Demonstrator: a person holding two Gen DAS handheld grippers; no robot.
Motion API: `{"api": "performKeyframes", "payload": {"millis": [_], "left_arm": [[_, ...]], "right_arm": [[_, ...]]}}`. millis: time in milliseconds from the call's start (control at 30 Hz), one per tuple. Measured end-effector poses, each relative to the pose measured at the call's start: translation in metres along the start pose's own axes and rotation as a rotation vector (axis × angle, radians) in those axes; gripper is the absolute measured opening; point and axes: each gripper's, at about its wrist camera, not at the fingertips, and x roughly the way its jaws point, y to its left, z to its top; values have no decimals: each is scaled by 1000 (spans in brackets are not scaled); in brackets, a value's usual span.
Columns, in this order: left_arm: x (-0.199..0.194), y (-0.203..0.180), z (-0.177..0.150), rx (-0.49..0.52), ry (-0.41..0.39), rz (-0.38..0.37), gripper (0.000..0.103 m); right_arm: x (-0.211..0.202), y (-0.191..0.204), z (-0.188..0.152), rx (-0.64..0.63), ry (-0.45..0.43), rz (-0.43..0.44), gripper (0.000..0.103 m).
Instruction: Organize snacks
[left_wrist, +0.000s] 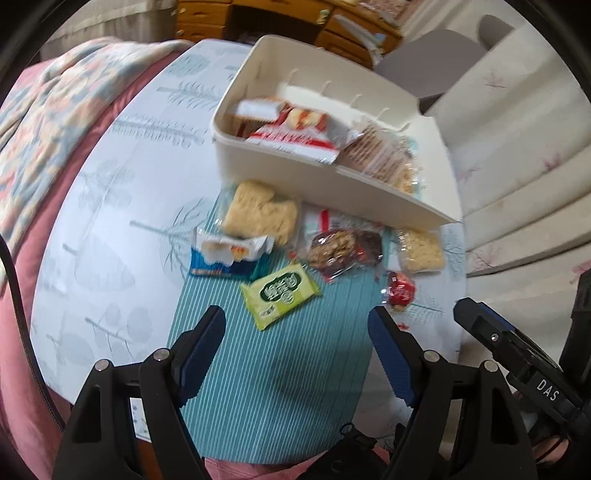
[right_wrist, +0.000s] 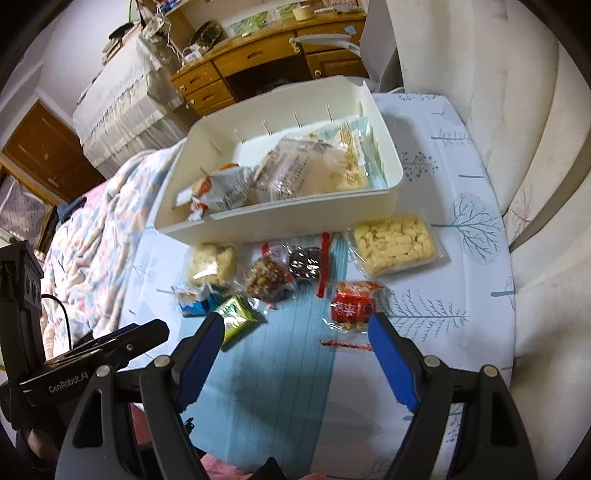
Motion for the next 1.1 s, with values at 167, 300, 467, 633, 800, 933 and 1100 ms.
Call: {"api": "performKeyframes", "payload": {"millis": [167,300,467,633,800,933,1100], "left_arm": [[19,5,-6,-80,19,18,78],[36,8,-9,-146,30,31,78],[61,14,-8,-234,64,56,78],[85,19,-6,-295,105,78,78],[101,22,-4,-362,128,81,78],[107,21,1,-384,123,111,78],[113,17,8,-389,129,157,78]], "right_arm": [[17,-13,-1,-2,36,-16,81],[33,-20,-3,-11,65,-32,81],[53,-29,-4,-28,99,-49,81],[69,-39,-4,-26,126,-56,81],[82,-46,-3,-52,145,-51,81],[90,-49,-4,-66,161,-45,80],[98,-51,-3,-88,187,-45,77]]}}
